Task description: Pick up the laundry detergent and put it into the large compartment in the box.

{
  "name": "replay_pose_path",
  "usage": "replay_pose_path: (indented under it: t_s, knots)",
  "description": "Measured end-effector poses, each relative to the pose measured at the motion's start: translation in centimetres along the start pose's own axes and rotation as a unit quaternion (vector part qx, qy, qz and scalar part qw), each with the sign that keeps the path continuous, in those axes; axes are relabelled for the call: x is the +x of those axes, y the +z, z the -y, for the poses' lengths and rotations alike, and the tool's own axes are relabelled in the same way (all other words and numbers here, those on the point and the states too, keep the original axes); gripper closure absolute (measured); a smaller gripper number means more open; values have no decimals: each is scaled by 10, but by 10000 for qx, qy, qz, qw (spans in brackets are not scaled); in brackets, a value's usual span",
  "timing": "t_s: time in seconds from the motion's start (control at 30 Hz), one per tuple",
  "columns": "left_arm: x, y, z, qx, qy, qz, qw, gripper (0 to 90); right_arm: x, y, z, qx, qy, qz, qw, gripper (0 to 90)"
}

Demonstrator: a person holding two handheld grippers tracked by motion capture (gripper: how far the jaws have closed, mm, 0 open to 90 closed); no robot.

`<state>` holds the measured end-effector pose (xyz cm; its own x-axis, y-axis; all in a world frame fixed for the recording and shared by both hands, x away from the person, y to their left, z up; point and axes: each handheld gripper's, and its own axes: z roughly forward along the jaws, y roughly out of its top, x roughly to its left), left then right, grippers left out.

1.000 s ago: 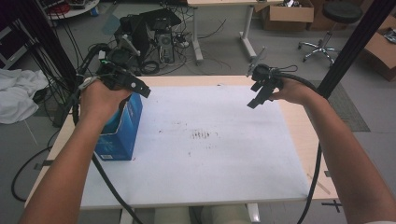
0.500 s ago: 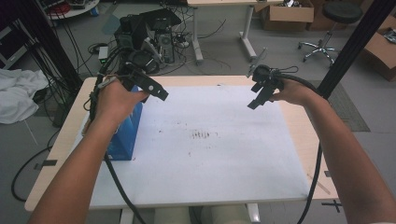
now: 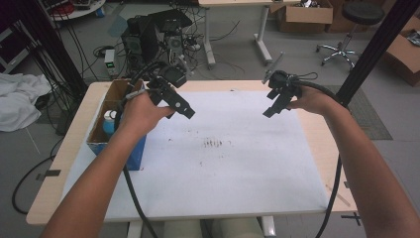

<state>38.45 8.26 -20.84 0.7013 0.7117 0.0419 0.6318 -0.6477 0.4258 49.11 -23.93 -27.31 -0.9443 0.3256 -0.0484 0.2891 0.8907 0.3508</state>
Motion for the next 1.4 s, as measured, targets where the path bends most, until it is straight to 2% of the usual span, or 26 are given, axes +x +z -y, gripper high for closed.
replay_pose_path:
  t_s: [0.17,0.37,0.67,1.03,1.4]
  knots:
    - [-11,11,-4,178,370,122,9991,174,2,0,1,2,1,-6,10000,175]
    - [-14,18,-10,270,506,187,9982,174,3,2,5,32,17,-39,10000,176]
    - [-18,28,-16,408,724,337,9960,179,-4,2,9,-59,55,-29,10000,175]
    - [-22,35,-20,521,788,365,9949,181,-5,2,14,-111,85,-58,9999,175]
    - [-19,38,-17,453,725,418,9955,187,-3,2,15,-108,98,-51,9999,174]
